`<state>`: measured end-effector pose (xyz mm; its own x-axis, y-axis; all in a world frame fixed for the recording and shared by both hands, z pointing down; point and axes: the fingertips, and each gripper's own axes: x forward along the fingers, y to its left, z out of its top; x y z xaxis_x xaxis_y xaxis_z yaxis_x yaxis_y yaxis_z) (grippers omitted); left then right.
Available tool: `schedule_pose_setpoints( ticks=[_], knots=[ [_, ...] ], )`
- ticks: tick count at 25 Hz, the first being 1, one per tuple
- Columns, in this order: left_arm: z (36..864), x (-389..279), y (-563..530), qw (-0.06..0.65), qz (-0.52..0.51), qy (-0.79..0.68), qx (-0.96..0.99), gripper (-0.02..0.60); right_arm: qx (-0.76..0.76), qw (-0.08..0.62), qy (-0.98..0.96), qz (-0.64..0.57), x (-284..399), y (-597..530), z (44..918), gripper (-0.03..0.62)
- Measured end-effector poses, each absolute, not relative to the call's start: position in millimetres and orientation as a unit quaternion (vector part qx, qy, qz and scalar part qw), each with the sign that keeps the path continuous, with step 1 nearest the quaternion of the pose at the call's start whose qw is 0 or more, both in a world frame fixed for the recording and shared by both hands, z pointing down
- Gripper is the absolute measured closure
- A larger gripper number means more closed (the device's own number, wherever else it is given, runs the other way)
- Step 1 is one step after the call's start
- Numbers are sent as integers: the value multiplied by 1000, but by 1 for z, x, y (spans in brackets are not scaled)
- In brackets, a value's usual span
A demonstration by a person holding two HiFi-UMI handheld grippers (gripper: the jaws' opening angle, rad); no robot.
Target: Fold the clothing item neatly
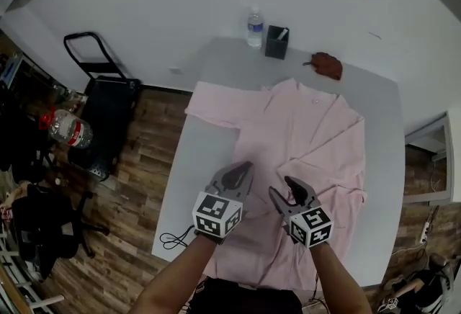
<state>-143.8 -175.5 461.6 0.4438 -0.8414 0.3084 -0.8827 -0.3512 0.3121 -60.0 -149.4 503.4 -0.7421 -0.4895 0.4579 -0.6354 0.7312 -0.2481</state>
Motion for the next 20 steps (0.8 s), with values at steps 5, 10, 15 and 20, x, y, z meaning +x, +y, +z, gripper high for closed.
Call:
schedule_pose_setpoints(
  ticks=[5, 10, 15, 20],
  knots=[
    [488, -246, -215, 177, 82, -595, 780, 574, 234, 157, -940, 194, -119, -119, 471, 395],
    [514, -325, -242, 156, 95, -636, 750, 574, 199, 165, -949, 181, -157, -112, 471, 395],
    [561, -409, -271, 207, 78, -670, 708, 572, 177, 206, -952, 144, -200, -125, 492, 395],
    [618, -456, -295, 310, 46, -667, 676, 564, 175, 244, -954, 25, -268, -171, 498, 395]
  ],
)
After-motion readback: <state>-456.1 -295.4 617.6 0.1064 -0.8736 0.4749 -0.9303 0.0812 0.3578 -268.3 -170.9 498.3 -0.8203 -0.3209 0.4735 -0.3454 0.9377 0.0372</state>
